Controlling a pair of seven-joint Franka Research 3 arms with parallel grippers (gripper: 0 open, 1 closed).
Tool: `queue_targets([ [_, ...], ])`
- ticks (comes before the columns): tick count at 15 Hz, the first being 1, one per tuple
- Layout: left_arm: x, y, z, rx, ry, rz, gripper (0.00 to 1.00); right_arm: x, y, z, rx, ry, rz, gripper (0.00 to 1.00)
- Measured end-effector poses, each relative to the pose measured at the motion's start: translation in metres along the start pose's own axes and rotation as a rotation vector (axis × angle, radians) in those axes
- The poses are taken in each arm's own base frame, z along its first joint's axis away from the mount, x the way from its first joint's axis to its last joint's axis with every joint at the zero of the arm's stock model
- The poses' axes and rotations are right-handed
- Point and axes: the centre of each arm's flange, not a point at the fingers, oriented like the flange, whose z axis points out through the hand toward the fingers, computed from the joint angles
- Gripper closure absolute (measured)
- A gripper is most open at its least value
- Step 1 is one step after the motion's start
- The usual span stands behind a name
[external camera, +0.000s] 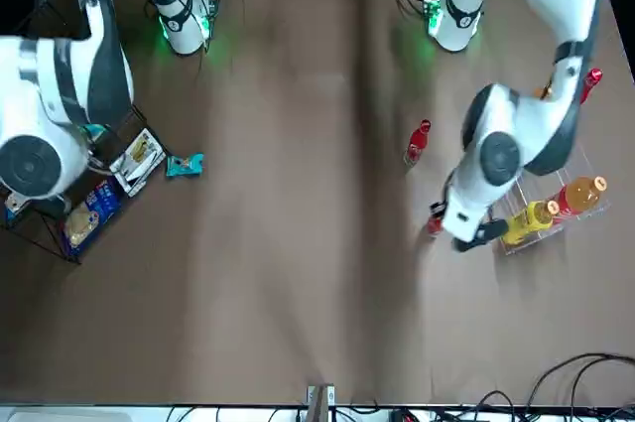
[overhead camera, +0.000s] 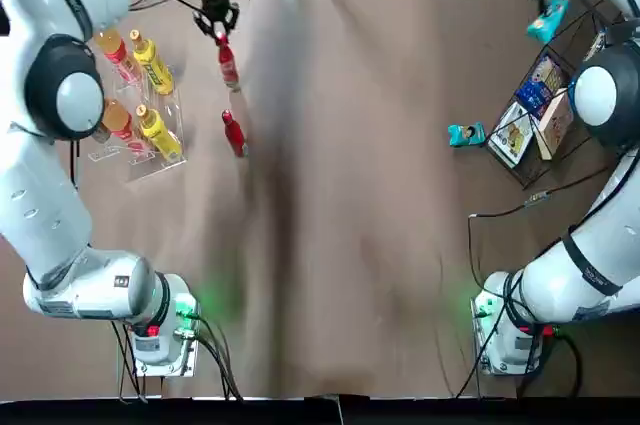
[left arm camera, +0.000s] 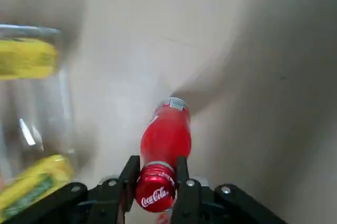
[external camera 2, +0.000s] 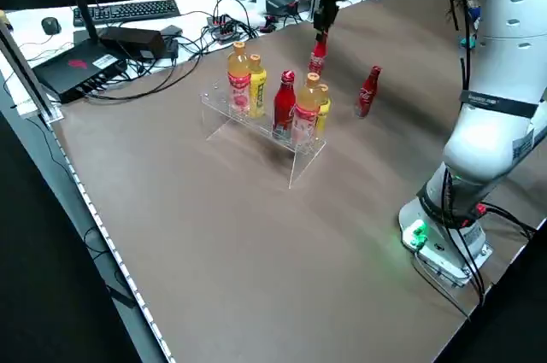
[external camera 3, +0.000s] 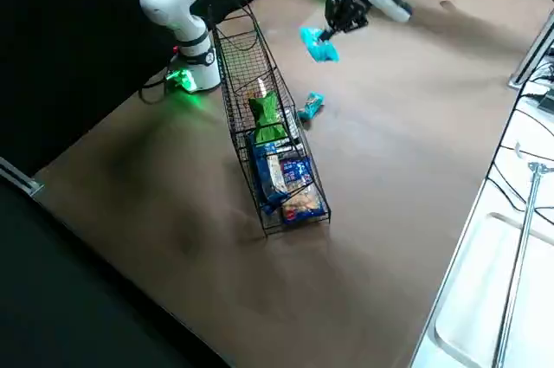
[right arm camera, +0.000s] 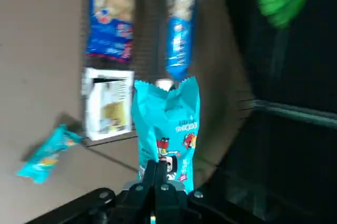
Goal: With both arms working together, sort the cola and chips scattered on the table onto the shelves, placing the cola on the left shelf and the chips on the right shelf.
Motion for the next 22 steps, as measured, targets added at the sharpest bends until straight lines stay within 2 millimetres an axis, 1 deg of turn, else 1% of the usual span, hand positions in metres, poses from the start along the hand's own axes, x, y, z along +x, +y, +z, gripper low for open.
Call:
queue_targets([
  [2, 0.005, -0.045, -0.035, 0.032, -0.011, 0.038, 0.67, 0.002, 0.033, -0.015, -0.054, 0.024, -0.025, 0.99],
  [3, 0.004, -0.068, -0.052, 0.051, -0.025, 0.073, 0.67, 0.002, 0.049, -0.020, -0.083, 0.032, -0.038, 0.99],
  [5, -0.005, -0.106, -0.082, 0.075, -0.067, 0.148, 0.67, 0.002, 0.078, -0.027, -0.123, 0.041, -0.069, 0.99],
  [7, -0.013, -0.142, -0.105, 0.073, -0.106, 0.217, 0.67, 0.009, 0.099, -0.025, -0.131, 0.037, -0.078, 0.99],
  [10, -0.017, -0.204, -0.125, 0.061, -0.133, 0.310, 0.67, 0.031, 0.118, -0.006, -0.131, -0.009, -0.053, 0.99],
  [13, -0.018, -0.265, -0.131, 0.046, -0.137, 0.384, 0.67, 0.058, 0.137, 0.022, -0.130, -0.059, -0.016, 0.99],
  [15, -0.018, -0.300, -0.131, 0.035, -0.143, 0.414, 0.67, 0.072, 0.140, 0.036, -0.128, -0.071, -0.008, 0.98],
  [17, -0.016, -0.323, -0.122, 0.025, -0.155, 0.426, 0.67, 0.074, 0.133, 0.043, -0.135, -0.078, -0.019, 0.98],
  [19, -0.013, -0.337, -0.109, 0.018, -0.155, 0.441, 0.67, 0.075, 0.125, 0.047, -0.131, -0.075, -0.037, 0.97],
  [20, -0.012, -0.351, -0.100, 0.010, -0.154, 0.465, 0.67, 0.078, 0.122, 0.050, -0.124, -0.067, -0.043, 0.96],
  [21, -0.011, -0.359, -0.098, 0.006, -0.151, 0.479, 0.67, 0.079, 0.122, 0.051, -0.122, -0.069, -0.043, 0.96],
  [22, -0.010, -0.367, -0.097, 0.003, -0.148, 0.486, 0.67, 0.080, 0.123, 0.053, -0.118, -0.073, -0.043, 0.92],
])
